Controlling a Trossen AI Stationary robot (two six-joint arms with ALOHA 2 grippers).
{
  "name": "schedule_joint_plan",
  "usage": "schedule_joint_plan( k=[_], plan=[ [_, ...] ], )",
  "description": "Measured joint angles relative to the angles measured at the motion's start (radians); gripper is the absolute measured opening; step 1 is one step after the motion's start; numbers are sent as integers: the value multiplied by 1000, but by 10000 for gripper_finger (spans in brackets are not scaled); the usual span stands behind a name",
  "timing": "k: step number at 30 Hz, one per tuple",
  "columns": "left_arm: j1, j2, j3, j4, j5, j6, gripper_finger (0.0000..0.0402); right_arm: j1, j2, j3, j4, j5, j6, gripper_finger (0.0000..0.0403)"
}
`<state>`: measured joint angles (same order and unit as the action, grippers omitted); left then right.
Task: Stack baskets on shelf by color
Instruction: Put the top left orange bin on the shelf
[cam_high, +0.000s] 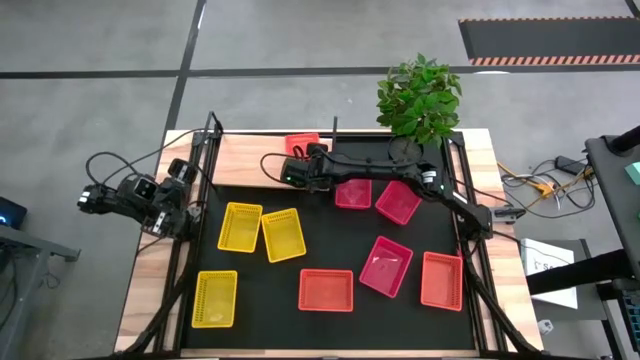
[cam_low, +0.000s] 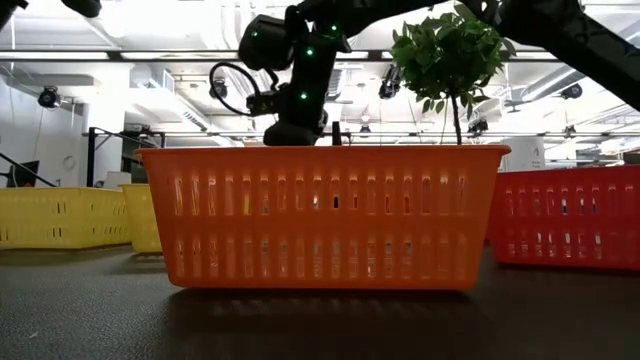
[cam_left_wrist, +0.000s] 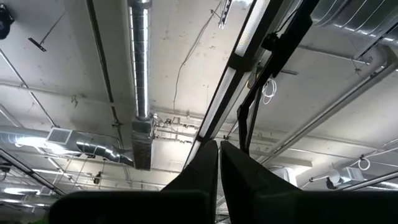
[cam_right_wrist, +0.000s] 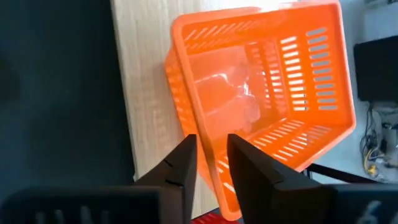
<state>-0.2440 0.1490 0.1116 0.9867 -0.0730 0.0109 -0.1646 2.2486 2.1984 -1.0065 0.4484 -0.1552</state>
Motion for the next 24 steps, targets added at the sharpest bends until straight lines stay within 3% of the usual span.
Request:
schedule_joint_plan(
  k=[9,15,20,24],
  plan=[
    [0,7,-3,-11,0,23,2,29,-1,139,-109,-28,33,144],
    [0,47,-4,-21,-13,30,2,93,-101,115,-208,-111,40,139],
    [0,129,5,-115,-210,58,1,160,-245,-44,-204,-117,20,102],
    [2,227,39,-196,-373,102,0,177,-437,-319,-122,-209,32,61]
  ],
)
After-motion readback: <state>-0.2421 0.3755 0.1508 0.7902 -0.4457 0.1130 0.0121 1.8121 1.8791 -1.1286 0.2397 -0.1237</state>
